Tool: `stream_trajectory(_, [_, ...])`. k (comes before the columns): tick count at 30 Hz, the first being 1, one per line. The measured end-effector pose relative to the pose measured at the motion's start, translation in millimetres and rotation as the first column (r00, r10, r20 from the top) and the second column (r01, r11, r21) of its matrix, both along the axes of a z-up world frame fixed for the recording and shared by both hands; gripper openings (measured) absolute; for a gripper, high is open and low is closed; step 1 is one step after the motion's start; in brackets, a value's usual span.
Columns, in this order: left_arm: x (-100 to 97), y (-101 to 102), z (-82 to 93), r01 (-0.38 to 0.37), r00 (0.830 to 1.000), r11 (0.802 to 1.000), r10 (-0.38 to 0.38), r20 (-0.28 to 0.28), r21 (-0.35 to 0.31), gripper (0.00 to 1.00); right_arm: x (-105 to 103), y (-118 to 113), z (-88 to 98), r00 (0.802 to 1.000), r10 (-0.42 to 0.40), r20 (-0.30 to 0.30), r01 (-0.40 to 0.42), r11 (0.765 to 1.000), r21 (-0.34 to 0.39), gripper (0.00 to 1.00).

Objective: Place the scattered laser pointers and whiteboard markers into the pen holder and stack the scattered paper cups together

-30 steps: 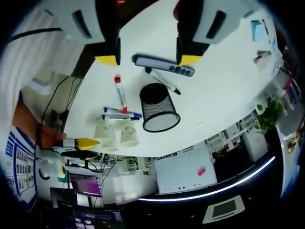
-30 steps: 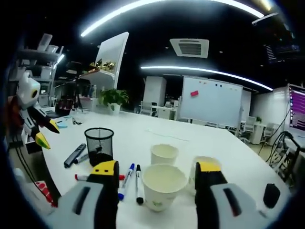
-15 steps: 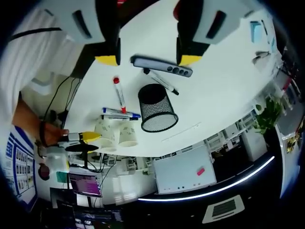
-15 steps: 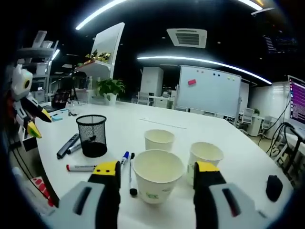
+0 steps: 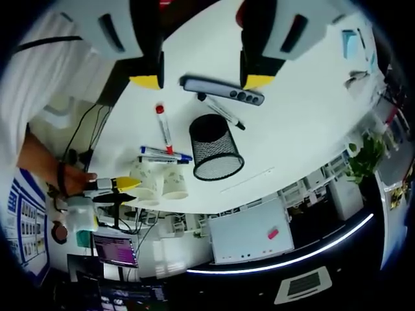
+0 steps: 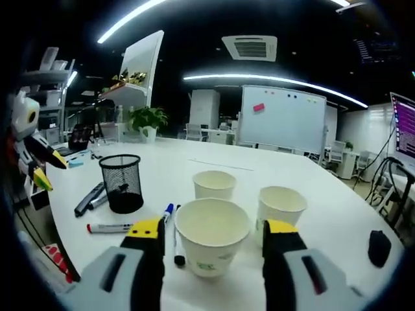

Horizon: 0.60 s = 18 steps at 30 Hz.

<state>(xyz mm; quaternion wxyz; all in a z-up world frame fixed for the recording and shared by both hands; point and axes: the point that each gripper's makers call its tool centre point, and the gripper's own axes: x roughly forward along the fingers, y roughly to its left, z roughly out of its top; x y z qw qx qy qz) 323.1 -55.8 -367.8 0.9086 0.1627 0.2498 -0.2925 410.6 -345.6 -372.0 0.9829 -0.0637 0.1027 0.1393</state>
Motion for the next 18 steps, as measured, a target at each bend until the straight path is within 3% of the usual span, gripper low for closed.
stream_trajectory(18, [-1.1, 2, -3.1, -0.005, 1.0, 1.0, 0.005, -0.008, -0.005, 0.48, 6, 4, -13.6, 1.0, 0.005, -0.031, -0.005, 1.0, 0.006, 0.52])
